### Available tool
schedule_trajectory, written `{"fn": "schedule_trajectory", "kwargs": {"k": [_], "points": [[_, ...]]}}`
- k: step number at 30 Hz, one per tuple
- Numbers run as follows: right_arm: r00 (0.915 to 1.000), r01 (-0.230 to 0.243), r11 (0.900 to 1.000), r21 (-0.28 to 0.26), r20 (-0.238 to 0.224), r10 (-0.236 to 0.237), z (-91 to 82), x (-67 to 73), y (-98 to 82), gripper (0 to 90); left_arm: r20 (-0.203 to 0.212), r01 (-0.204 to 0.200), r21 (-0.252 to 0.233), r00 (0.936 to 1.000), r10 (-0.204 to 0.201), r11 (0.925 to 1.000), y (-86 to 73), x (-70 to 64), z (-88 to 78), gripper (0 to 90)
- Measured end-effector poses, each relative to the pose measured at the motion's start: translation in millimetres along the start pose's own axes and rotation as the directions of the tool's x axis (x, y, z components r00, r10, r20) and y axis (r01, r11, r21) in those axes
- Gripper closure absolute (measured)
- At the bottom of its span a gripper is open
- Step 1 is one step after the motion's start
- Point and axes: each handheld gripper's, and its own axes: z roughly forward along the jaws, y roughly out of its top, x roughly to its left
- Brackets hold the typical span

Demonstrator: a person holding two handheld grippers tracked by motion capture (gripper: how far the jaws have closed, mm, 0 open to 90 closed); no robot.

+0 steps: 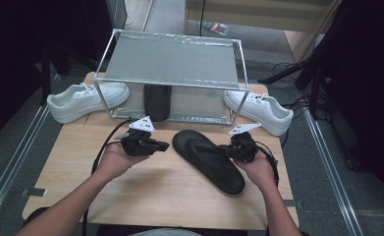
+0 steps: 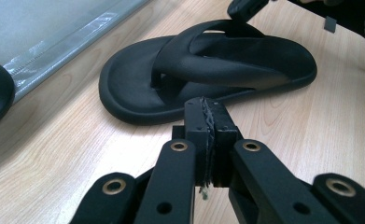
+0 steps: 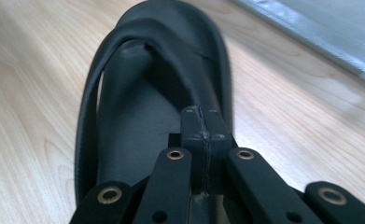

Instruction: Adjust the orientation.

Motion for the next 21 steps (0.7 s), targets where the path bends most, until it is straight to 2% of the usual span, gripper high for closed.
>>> {"fn": "schedule_trajectory", "kwargs": {"k": [7,15,21], "points": [[0.9987,-0.039,0.999,0.006,0.033,0.039,-0.9,-10.4,-5.3,90.0,-0.004,0.013,-0.002,0.9999,-0.013,0.9999,0.2,-0.1,-0.2,90.0],[0.9984,-0.055,0.998,0.012,0.018,0.054,1.4,-11.6,-5.3,90.0,0.008,0.011,0.011,0.9999,-0.011,0.9999,-0.5,-0.9,3.0,90.0],[0.9987,-0.052,0.999,0.017,0.0,0.052,3.1,-6.5,-4.6,90.0,0.005,0.008,0.015,1.0,-0.008,0.9999,-0.6,-0.9,4.2,90.0]]}}
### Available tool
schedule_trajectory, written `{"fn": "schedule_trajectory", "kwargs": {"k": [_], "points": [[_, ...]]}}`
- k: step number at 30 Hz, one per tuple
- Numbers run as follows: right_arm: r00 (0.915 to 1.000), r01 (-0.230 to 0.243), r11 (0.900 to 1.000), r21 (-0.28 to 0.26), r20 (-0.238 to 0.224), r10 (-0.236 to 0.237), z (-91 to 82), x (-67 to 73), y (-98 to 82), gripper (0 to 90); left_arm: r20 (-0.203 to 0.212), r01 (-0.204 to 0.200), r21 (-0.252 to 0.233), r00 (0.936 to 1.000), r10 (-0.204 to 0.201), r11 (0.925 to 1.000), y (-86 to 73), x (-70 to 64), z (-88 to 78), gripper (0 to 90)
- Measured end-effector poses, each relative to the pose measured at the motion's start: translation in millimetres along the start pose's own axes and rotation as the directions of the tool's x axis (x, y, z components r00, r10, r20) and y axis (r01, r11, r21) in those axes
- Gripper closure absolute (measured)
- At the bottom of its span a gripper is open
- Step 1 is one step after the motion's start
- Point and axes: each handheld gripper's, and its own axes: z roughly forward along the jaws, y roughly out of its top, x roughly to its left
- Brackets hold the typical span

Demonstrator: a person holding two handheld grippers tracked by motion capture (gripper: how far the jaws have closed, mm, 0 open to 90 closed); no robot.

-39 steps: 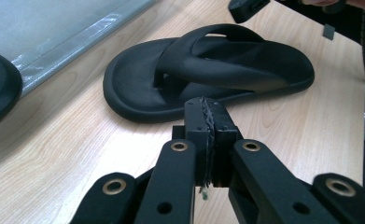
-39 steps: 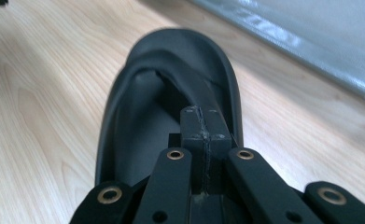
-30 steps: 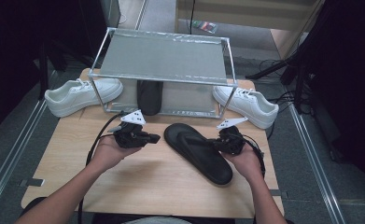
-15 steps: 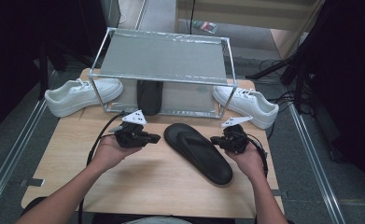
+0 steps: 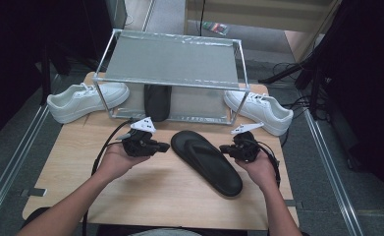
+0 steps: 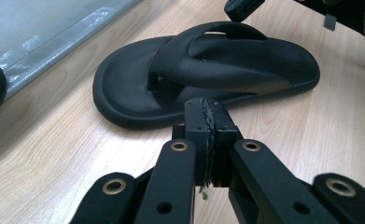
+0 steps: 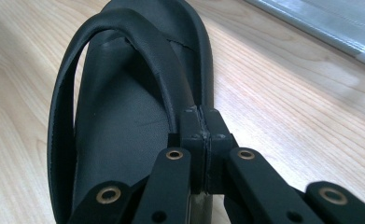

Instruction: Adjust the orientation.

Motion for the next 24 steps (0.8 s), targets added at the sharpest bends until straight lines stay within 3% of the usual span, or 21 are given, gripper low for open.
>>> {"fn": "schedule_trajectory", "kwargs": {"k": [5,15,24], "points": [[0.9999,0.008,1.0,0.006,-0.012,-0.008,2.1,4.4,1.3,90.0,0.001,0.004,-0.003,1.0,-0.004,1.0,-1.3,0.8,2.3,90.0],[0.9994,-0.001,1.0,0.008,-0.035,0.001,10.2,18.0,6.2,90.0,0.003,0.009,0.047,1.0,-0.009,0.9989,-5.4,1.7,15.6,90.0],[0.9993,0.023,1.0,0.003,-0.031,-0.022,16.6,25.6,9.6,90.0,0.014,-0.019,0.099,0.9997,0.018,0.9949,-7.7,-5.3,31.7,90.0]]}}
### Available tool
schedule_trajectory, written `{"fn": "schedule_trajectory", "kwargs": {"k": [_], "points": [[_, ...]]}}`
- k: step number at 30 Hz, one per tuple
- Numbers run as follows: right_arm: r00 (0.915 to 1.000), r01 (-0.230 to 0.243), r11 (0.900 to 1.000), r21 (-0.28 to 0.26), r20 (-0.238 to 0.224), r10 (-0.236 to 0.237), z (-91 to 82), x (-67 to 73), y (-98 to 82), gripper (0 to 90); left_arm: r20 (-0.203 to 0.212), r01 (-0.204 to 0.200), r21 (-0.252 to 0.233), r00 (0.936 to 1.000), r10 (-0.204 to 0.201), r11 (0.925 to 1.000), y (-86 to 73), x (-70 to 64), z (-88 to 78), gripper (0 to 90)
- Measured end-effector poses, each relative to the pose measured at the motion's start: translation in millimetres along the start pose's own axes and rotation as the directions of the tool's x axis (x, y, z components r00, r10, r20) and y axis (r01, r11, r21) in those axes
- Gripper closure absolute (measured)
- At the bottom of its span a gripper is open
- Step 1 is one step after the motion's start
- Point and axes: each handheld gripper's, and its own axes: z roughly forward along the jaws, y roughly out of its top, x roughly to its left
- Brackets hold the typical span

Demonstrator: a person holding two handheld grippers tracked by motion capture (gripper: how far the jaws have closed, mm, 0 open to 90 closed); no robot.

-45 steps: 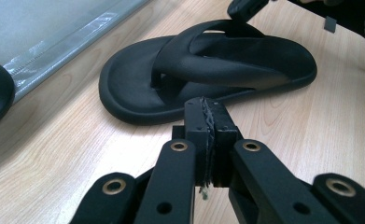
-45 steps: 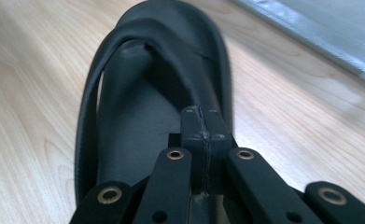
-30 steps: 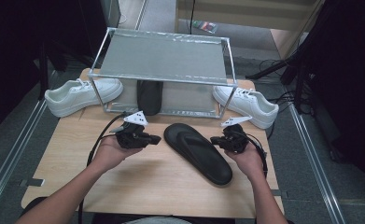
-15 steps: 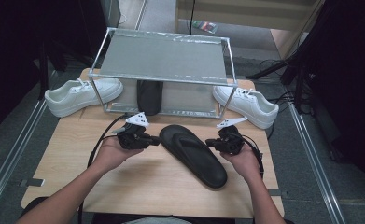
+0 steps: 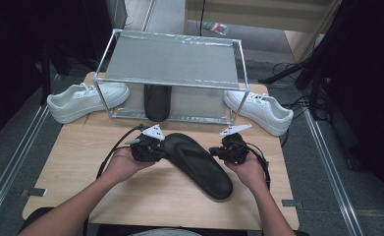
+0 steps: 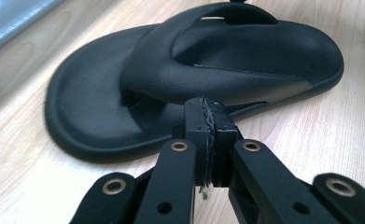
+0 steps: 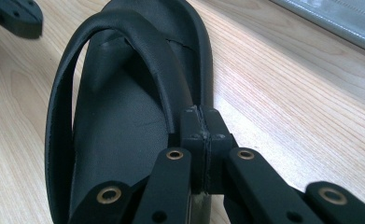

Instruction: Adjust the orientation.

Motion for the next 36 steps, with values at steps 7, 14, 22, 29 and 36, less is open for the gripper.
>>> {"fn": "schedule_trajectory", "kwargs": {"k": [7,14,22,29,36], "points": [[0.9999,0.012,1.0,-0.004,-0.008,-0.012,3.8,5.2,2.0,90.0,0.003,-0.008,0.016,1.0,0.008,0.9998,0.5,-5.6,12.5,89.9],[0.9999,0.011,1.0,0.0,-0.011,-0.011,4.9,6.9,2.5,90.0,-0.006,-0.002,0.014,1.0,0.002,0.9999,0.7,-2.3,11.5,89.9],[0.9997,0.018,1.0,-0.002,-0.015,-0.018,6.2,9.8,2.8,90.0,-0.018,0.019,0.004,0.9997,-0.019,0.9998,0.0,2.9,10.5,88.4],[0.9993,0.03,1.0,0.001,-0.021,-0.03,8.0,14.1,3.6,90.0,-0.035,0.028,-0.003,0.999,-0.028,0.9996,-0.4,7.9,9.0,88.6],[0.9986,0.038,0.999,0.007,-0.038,-0.038,9.6,18.5,4.4,90.0,-0.05,0.034,-0.007,0.9981,-0.035,0.9994,0.4,14.4,7.5,88.4]]}}
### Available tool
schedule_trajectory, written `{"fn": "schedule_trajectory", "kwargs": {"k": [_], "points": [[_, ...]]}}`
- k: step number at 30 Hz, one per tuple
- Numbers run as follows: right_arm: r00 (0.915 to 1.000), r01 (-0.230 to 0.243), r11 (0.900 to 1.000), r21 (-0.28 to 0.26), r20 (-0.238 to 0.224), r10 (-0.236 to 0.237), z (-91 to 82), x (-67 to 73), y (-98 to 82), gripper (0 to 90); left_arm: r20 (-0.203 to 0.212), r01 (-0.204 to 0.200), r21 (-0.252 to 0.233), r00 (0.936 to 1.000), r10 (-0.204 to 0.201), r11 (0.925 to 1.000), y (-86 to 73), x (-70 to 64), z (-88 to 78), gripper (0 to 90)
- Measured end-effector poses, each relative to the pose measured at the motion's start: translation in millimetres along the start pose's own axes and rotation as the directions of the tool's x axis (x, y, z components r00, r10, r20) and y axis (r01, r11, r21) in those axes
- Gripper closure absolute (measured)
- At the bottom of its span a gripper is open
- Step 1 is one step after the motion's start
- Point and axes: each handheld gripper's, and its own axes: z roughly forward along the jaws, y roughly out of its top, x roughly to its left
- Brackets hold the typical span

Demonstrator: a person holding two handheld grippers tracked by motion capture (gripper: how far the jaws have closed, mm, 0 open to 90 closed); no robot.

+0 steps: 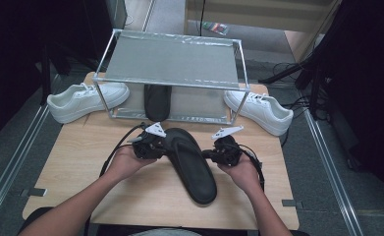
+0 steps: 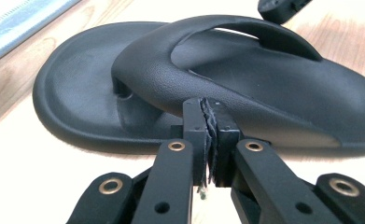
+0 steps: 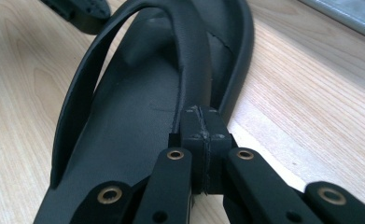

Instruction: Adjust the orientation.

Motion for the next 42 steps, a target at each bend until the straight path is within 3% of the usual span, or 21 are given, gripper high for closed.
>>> {"fn": "schedule_trajectory", "kwargs": {"k": [17,28,33,36,38,42], "points": [[0.9992,0.019,1.0,0.017,-0.035,-0.018,2.5,14.1,-1.0,90.0,-0.012,0.012,-0.006,0.9999,-0.012,0.9999,2.1,11.1,0.1,88.4],[0.9991,0.026,1.0,0.017,-0.033,-0.025,2.5,17.2,-1.9,87.7,-0.006,0.012,-0.005,0.9999,-0.012,0.9999,3.8,15.0,-0.1,87.0],[0.9994,0.029,1.0,0.009,-0.019,-0.029,-0.3,15.2,-1.6,79.4,0.012,0.028,-0.021,0.9996,-0.027,0.9994,6.0,15.3,-7.8,75.2],[0.9995,0.03,0.999,-0.016,-0.009,-0.03,-3.7,15.6,-1.0,74.8,0.01,0.035,-0.027,0.9993,-0.035,0.999,7.0,15.4,-12.0,65.8],[0.9996,0.03,0.998,-0.06,-0.001,-0.03,-10.5,18.2,-0.5,68.2,-0.016,0.031,-0.029,0.9994,-0.031,0.9991,9.3,16.0,-18.3,57.4],[0.9997,0.022,0.995,-0.093,-0.005,-0.022,-14.4,22.4,-2.4,60.9,-0.007,0.061,-0.056,0.9981,-0.061,0.9966,10.5,20.7,-28.2,47.1]]}}
